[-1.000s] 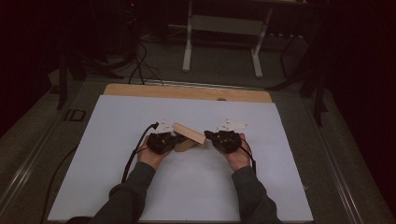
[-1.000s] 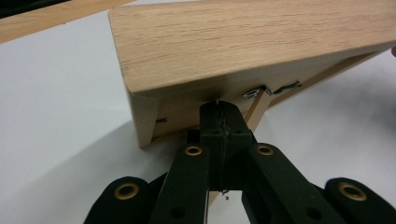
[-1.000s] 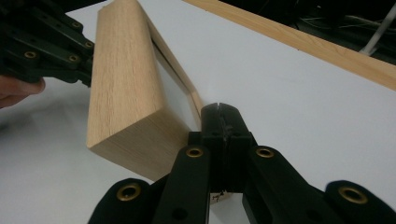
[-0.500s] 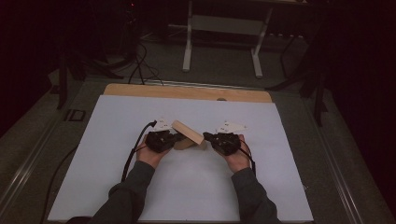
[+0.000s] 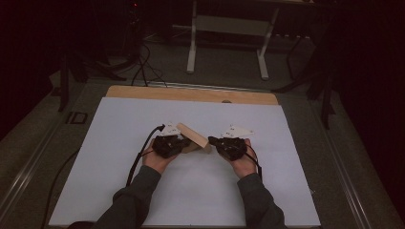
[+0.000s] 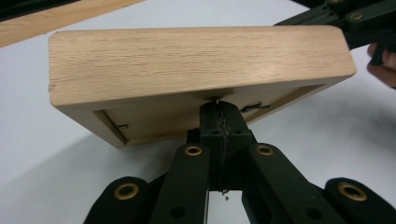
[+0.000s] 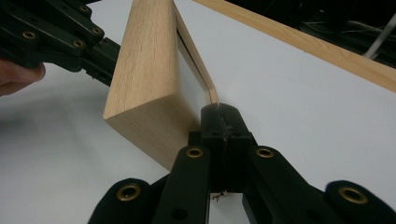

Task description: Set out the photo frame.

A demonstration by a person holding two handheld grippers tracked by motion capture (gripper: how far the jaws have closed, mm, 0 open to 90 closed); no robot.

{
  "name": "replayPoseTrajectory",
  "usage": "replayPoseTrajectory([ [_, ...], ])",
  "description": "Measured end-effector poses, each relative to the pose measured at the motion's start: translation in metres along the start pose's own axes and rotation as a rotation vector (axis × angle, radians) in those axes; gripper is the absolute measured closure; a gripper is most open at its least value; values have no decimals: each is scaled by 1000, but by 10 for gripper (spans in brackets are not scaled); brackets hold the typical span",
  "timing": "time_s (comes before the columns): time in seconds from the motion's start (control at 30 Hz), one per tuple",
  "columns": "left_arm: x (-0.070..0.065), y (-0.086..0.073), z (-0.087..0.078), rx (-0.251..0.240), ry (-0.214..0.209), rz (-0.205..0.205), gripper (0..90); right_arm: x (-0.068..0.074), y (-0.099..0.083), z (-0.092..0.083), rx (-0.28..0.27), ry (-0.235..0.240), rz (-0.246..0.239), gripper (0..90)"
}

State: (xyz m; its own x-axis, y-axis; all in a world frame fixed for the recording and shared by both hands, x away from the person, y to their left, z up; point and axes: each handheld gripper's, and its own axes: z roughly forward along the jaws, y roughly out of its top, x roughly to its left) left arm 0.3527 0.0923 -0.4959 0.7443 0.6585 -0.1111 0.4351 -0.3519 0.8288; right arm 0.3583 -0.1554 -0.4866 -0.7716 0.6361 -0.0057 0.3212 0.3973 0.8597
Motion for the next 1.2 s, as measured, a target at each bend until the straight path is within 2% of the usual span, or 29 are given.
replayPoseTrajectory([
  [0.07, -2, 1, 1, 9, 14, 15, 898, 0, 0, 0, -1, 1, 3, 897],
  [0.5, -2, 2, 2, 12, 41, 17, 897, 5, -1, -1, -7, 8, -6, 898],
  [0.83, -9, 2, 3, 15, 26, 45, 898, 6, -2, -1, -8, 12, -4, 898],
  [1.2, -6, 2, 6, 19, 30, 39, 898, 11, -3, -2, -11, 29, -3, 898],
])
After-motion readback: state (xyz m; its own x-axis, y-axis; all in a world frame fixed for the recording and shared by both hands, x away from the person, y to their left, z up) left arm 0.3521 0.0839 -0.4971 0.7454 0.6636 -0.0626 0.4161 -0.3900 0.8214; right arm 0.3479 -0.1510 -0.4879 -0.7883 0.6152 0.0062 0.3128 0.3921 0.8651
